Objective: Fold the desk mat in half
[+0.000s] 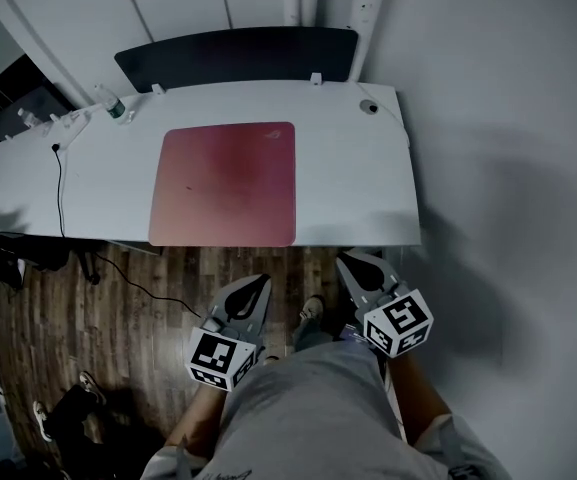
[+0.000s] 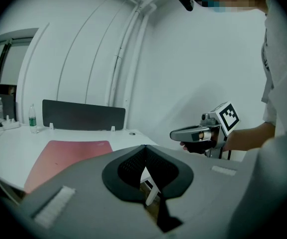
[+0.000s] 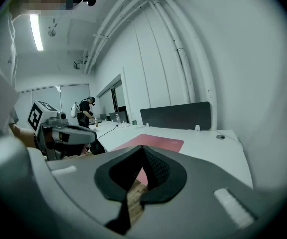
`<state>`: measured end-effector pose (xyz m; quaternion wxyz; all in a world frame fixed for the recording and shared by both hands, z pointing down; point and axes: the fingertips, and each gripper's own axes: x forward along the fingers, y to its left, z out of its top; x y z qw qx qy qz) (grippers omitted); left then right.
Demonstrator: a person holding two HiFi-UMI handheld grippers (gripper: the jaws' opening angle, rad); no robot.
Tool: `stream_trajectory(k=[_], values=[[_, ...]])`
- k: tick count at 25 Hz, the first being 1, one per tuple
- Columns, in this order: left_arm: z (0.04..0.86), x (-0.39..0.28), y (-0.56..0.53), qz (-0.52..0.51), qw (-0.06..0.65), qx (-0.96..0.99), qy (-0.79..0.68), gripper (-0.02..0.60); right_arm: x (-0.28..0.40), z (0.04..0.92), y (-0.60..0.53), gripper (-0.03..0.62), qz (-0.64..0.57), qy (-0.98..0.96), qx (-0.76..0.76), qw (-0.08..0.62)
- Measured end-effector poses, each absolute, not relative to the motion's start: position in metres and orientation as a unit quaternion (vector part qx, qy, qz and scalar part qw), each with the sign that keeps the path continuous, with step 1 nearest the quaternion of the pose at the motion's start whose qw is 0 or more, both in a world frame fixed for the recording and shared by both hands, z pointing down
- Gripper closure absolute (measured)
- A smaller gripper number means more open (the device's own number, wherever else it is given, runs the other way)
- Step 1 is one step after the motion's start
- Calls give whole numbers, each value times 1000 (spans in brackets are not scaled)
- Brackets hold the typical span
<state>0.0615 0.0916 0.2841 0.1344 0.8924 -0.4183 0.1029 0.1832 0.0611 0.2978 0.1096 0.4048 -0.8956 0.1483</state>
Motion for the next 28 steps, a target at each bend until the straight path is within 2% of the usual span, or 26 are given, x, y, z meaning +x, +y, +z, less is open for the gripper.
stream_trajectory(k=[10,16,28], values=[[283,82,25,124,117,882,-439,561,218,304,2,586,147,-904,384,121],[290,87,11,152,103,882,-433,561,213,313,-7,586,166,-903,376,121],[366,79,-1,232,111,889,-380,561,208,352,-15,586,201,-883,403,132]])
